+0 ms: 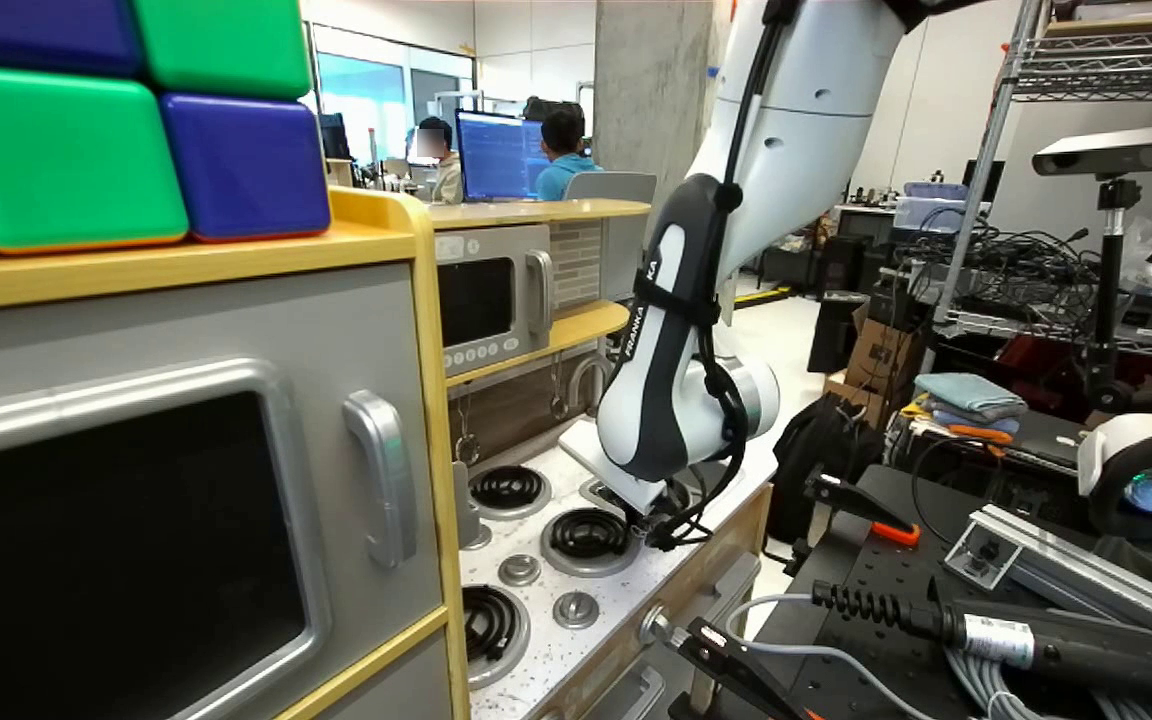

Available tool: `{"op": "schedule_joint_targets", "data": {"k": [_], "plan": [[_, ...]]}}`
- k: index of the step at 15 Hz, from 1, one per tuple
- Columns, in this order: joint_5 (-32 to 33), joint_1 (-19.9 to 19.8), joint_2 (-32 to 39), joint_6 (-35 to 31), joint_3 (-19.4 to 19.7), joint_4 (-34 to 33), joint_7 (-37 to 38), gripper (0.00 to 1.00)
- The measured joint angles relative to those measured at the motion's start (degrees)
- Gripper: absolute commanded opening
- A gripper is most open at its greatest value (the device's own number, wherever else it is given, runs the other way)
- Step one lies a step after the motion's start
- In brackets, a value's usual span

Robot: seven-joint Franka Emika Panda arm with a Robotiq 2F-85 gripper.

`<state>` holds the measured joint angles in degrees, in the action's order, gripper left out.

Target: Put the stuffed animal in the pot

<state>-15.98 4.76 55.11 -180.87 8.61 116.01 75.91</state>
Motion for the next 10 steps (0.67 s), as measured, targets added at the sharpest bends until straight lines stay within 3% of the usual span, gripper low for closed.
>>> {"op": "schedule_joint_targets", "data": {"k": [5, 10], "plan": [[-1.1, -2.7, -1.0, 0.0, -2.1, 0.0, -0.2, 0.01], [-3.8, -11.9, -6.2, 0.0, -7.3, 1.2, -1.7, 0.01]]}}
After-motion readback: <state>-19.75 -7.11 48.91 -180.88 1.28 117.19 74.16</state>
